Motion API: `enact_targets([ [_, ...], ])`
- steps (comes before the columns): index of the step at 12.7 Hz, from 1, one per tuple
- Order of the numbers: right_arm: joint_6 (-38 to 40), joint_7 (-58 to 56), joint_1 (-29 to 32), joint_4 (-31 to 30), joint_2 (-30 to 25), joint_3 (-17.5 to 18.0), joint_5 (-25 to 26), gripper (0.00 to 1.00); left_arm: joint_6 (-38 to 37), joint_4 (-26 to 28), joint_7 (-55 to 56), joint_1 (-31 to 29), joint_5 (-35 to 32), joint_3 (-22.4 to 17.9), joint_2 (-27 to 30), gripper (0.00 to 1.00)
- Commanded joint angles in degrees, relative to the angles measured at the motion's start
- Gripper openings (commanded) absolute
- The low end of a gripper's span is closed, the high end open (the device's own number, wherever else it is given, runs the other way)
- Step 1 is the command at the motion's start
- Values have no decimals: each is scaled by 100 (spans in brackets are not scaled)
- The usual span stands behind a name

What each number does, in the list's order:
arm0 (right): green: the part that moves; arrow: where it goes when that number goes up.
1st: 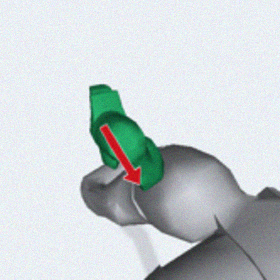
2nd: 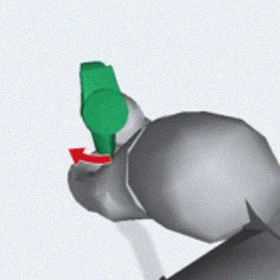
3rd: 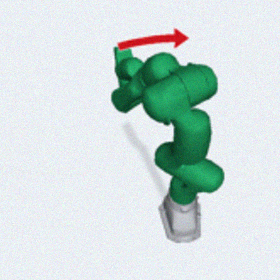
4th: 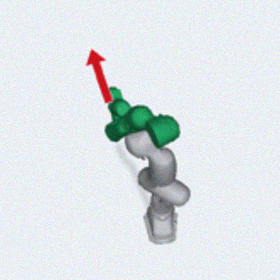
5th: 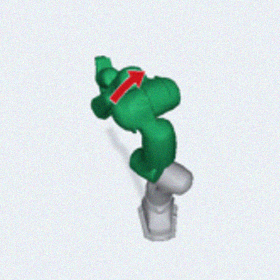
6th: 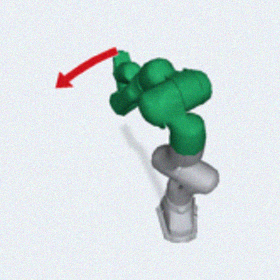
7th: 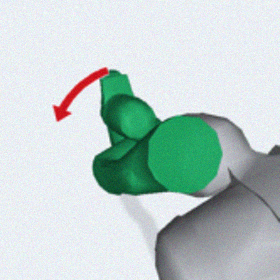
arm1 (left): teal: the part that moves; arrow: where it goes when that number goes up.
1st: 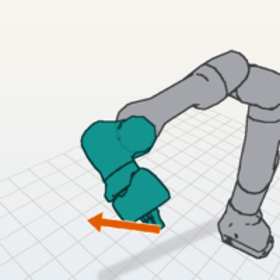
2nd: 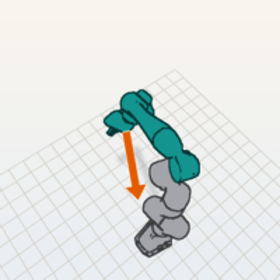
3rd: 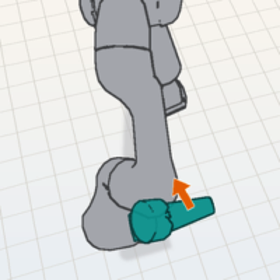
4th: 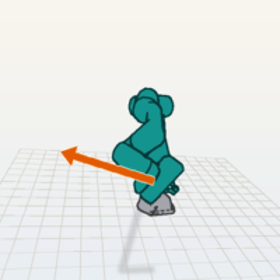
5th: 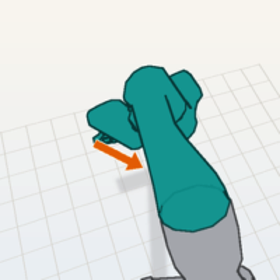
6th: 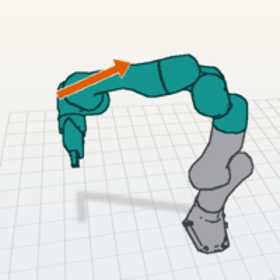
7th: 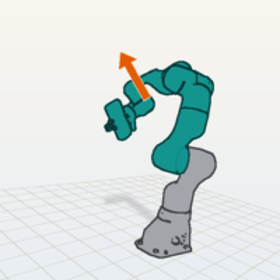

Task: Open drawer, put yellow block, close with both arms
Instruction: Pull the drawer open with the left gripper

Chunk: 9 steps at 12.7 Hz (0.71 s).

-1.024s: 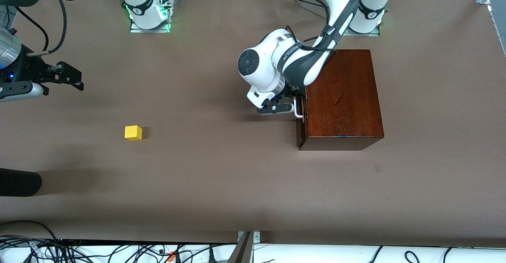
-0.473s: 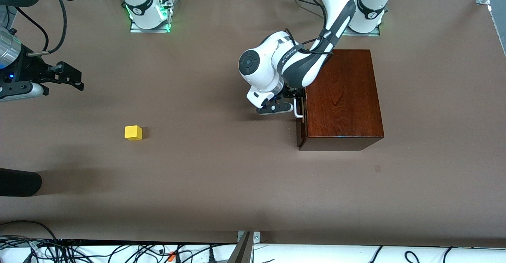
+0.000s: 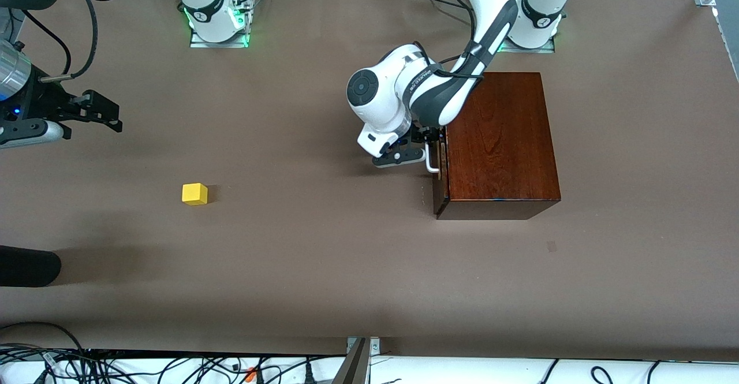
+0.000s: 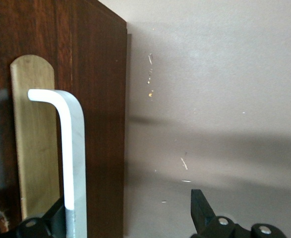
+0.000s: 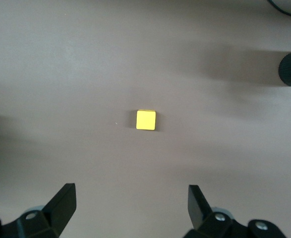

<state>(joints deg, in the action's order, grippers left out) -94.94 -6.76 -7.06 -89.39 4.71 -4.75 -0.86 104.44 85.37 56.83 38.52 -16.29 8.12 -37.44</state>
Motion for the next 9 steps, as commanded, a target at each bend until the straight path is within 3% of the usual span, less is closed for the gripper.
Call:
enact_targets([
  [1,46,16,38,132,56,18,-37,100,85,-64,153,112,151,14,26,100],
  [9,46,-19,55,132,56,18,-29,100,884,-73,487,279,679,6,-18,100],
])
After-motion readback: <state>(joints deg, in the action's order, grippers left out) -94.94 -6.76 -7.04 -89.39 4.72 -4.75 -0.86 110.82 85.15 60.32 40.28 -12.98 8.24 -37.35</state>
